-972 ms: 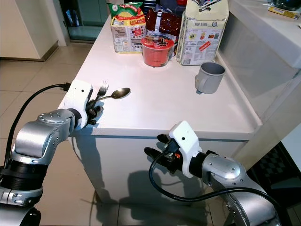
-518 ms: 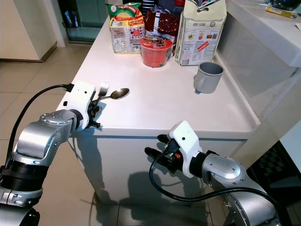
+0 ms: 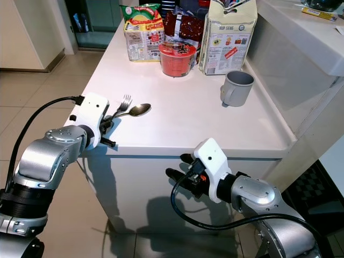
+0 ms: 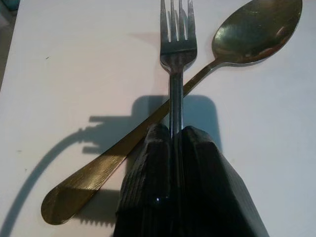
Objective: Setting the table
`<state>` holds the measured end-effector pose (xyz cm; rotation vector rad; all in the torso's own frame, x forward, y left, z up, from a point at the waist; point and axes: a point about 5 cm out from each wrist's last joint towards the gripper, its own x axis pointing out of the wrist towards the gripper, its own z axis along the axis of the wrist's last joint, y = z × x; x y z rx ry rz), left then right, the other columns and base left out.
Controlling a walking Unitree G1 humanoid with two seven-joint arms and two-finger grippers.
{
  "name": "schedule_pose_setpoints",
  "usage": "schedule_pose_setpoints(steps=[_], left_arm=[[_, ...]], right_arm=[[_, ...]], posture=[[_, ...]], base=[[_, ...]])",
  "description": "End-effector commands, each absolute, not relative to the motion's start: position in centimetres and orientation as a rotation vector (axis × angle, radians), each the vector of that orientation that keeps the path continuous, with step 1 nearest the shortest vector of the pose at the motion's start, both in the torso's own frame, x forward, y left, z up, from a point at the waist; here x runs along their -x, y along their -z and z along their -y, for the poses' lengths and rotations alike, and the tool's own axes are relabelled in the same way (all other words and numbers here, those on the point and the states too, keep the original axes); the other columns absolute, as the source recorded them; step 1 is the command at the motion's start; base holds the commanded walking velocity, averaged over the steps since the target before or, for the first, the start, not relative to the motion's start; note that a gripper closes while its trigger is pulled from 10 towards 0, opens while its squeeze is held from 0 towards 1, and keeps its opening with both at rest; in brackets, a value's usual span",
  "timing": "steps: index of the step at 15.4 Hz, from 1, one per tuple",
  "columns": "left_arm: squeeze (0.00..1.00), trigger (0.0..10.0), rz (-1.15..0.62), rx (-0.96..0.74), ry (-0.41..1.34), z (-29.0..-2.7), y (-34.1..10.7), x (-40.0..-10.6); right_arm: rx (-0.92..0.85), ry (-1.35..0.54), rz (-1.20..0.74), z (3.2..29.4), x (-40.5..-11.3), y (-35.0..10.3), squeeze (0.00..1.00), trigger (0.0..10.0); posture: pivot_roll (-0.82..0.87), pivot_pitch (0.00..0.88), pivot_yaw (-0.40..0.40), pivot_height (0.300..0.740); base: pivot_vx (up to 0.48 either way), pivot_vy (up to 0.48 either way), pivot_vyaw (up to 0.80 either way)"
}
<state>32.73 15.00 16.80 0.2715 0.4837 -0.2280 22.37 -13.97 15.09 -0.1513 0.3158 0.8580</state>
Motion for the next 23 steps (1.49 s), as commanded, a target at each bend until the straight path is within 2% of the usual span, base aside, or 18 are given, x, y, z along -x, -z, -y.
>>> schedule_pose_setpoints(steps=[1,2,5,6,7,10,11,12,15,23], left_arm=[[0.0,0.0,-0.558,-0.256,0.192,-15.7,-15.2,-32.4],[0.0,0.0,-0.546,-0.244,0.188,-15.7,-15.4,-32.5],[0.0,0.0,-0.276,-0.069,0.253,-14.7,-19.2,-33.3],[0.0,0.0,-0.076,0.073,0.292,-14.4,-22.4,-33.0],[0.0,0.0,0.01,0.129,0.284,-14.6,-23.6,-32.6],[0.0,0.0,0.153,0.126,0.292,-15.1,-24.6,-31.3],[0.0,6.8,0.185,0.058,0.284,-15.3,-24.0,-29.9],[0.0,10.0,0.165,0.025,0.283,-15.3,-23.1,-28.8],[0.0,10.0,0.146,-0.024,0.233,-15.3,-21.0,-25.7],[0.0,10.0,0.107,-0.062,0.21,-14.8,-19.4,-24.0]], right_arm=[[0.166,-0.858,-0.326,14.2,-22.3,-14.9,0.0,10.0],[0.166,-0.858,-0.325,14.2,-22.4,-14.9,0.0,10.0],[0.152,-0.799,-0.261,14.5,-23.3,-15.8,0.0,10.0],[0.121,-0.732,-0.201,14.7,-24.0,-16.5,0.0,10.0],[0.108,-0.692,-0.167,14.9,-24.4,-16.8,0.0,10.0],[0.07,-0.613,-0.092,15.1,-25.1,-17.6,0.0,10.0],[0.03,-0.542,-0.039,15.2,-25.4,-18.2,0.0,10.0],[-0.01,-0.496,-0.007,15.1,-25.5,-18.5,0.0,10.0],[-0.08,-0.421,0.02,14.4,-24.1,-18.3,0.0,10.0],[-0.106,-0.35,0.089,15.1,-23.5,-18.8,0.0,10.0]], posture=[[-0.08,0.0,-0.006,0.74],[-0.08,0.0,-0.005,0.74],[-0.07,0.0,-0.008,0.74],[-0.07,0.0,-0.009,0.74],[-0.07,0.0,-0.009,0.74],[-0.06,0.0,-0.004,0.74],[-0.06,0.0,-0.003,0.74],[-0.06,0.0,-0.003,0.74],[-0.05,0.0,-0.021,0.74],[-0.05,0.0,-0.052,0.74]], base=[[0.0,0.0,0.0],[0.0,0.0,0.0],[0.0,0.0,0.0],[0.0,0.0,0.0],[0.0,0.0,0.0],[0.0,0.0,0.0],[0.0,0.0,0.0],[0.0,0.0,0.0],[0.0,-0.089,0.0],[0.0,-0.48,0.0]])
